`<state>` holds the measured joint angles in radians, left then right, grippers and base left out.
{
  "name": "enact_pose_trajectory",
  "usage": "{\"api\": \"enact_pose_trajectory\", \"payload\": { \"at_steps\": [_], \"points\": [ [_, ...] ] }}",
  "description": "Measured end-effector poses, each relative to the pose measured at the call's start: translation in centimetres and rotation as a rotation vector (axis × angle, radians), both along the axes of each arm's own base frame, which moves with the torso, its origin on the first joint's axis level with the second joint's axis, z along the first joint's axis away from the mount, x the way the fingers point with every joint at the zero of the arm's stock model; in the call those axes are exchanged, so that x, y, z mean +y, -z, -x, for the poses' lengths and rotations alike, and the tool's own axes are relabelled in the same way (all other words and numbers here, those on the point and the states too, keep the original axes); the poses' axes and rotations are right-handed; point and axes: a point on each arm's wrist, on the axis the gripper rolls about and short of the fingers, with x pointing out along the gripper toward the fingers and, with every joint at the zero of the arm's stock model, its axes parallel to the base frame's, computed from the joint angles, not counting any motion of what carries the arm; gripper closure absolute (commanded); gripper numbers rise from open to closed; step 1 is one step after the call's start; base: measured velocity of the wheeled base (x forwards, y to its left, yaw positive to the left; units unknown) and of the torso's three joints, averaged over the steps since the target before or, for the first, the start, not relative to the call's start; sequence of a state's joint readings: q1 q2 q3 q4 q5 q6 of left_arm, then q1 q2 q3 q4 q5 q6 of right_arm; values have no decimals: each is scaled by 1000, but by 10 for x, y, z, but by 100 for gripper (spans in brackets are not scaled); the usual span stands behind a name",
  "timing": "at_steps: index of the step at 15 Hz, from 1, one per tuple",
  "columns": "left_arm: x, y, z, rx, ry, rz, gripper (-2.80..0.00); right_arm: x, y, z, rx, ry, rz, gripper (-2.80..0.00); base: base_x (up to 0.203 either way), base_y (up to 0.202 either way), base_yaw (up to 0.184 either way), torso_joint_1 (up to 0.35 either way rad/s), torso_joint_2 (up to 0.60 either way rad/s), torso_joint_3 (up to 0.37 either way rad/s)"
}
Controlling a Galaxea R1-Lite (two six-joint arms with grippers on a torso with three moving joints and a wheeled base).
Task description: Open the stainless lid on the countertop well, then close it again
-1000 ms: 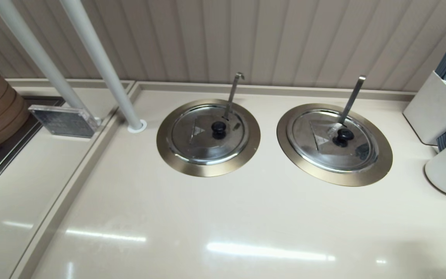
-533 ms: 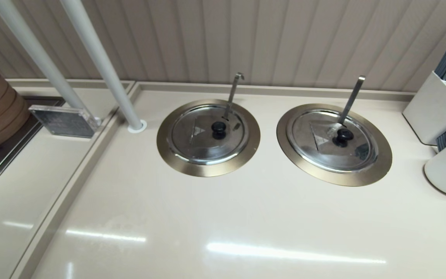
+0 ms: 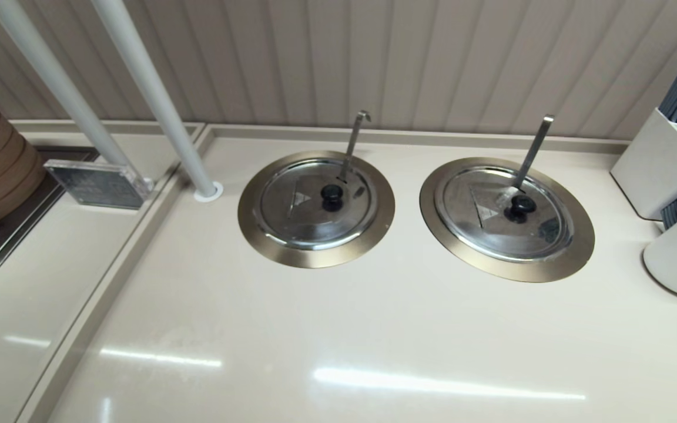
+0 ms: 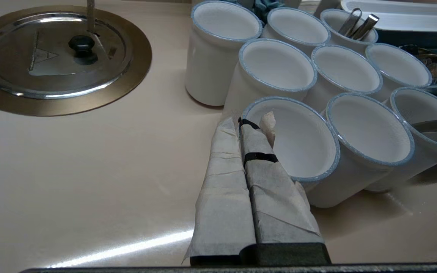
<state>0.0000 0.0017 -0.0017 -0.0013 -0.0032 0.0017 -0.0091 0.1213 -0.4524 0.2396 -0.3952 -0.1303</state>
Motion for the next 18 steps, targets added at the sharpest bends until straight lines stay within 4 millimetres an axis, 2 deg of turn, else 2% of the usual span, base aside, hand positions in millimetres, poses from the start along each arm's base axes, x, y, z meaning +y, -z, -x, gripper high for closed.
{"api": "enact_pose_trajectory", "payload": {
  "at_steps": [3, 6, 9, 13, 15, 18],
  "points": [
    [0, 0, 0, 1, 0, 0, 0, 4, 23, 2, -34, -212, -3, 0, 0, 0, 0, 0, 0, 0],
    [0, 0, 0, 0, 0, 0, 0, 8, 51, -9, 44, -412, -27, 0, 0, 0, 0, 0, 0, 0],
    [0, 0, 0, 0, 0, 0, 0, 9, 76, -21, 100, -429, -30, 0, 0, 0, 0, 0, 0, 0],
    [0, 0, 0, 0, 0, 0, 0, 9, 94, -30, 119, -430, 12, 0, 0, 0, 0, 0, 0, 0],
    [0, 0, 0, 0, 0, 0, 0, 9, 93, -33, 65, -423, 38, 0, 0, 0, 0, 0, 0, 0],
    [0, 0, 0, 0, 0, 0, 0, 9, 96, -34, 58, -421, -38, 0, 0, 0, 0, 0, 0, 0]
  ]
}}
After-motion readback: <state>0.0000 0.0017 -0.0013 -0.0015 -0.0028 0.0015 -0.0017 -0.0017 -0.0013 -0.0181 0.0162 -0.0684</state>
